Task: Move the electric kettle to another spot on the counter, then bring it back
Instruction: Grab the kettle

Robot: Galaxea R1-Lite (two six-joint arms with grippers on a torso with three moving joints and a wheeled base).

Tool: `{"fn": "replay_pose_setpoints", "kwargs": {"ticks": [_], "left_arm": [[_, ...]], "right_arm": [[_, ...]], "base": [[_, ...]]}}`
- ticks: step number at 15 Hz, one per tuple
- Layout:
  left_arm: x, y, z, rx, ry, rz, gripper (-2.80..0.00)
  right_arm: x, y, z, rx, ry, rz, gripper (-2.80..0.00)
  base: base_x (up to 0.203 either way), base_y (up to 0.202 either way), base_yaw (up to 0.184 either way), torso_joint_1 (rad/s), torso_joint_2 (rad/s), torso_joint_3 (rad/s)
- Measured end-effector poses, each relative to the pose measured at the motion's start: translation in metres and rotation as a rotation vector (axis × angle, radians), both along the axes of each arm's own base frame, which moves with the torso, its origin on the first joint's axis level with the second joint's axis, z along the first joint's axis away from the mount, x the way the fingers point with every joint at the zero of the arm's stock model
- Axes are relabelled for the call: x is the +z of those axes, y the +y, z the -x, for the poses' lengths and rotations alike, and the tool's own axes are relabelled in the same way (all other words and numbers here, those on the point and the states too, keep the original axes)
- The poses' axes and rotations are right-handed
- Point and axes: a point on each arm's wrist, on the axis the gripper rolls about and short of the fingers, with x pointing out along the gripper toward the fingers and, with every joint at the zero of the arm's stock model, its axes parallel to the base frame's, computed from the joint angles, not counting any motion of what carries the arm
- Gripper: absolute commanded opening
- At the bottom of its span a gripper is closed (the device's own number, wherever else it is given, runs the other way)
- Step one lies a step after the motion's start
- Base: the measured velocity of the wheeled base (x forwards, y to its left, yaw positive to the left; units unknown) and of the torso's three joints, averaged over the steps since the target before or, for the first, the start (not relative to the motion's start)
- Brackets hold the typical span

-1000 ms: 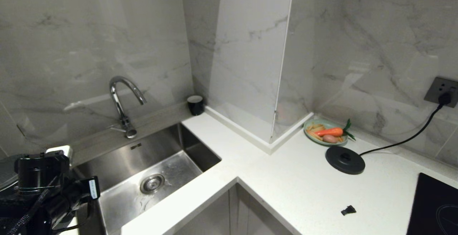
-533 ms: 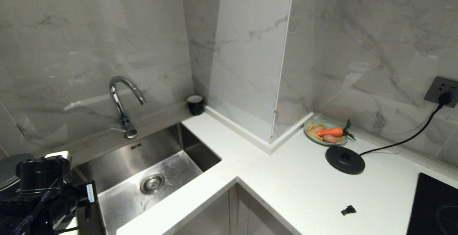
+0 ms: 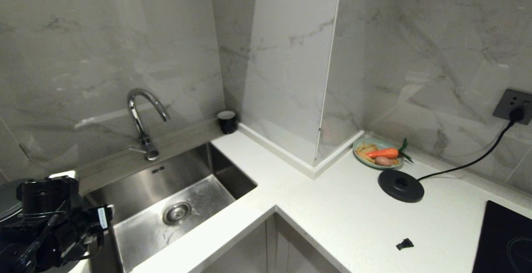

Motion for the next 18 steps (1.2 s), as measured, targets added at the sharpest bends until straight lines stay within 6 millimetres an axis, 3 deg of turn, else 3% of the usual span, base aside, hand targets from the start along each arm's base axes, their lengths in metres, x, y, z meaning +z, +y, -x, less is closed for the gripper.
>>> {"fn": "replay_pose_setpoints", "kwargs": {"ticks": [18], "left_arm": [[-0.020,0.025,-0.052,0.057,0.002,0.004,0.00]], "right_arm": [[0.000,0.000,0.000,-0.001,0.000,0.000,-2.80]], "base": [[0.000,0.000,0.000,0.000,0.00,0.000]]}}
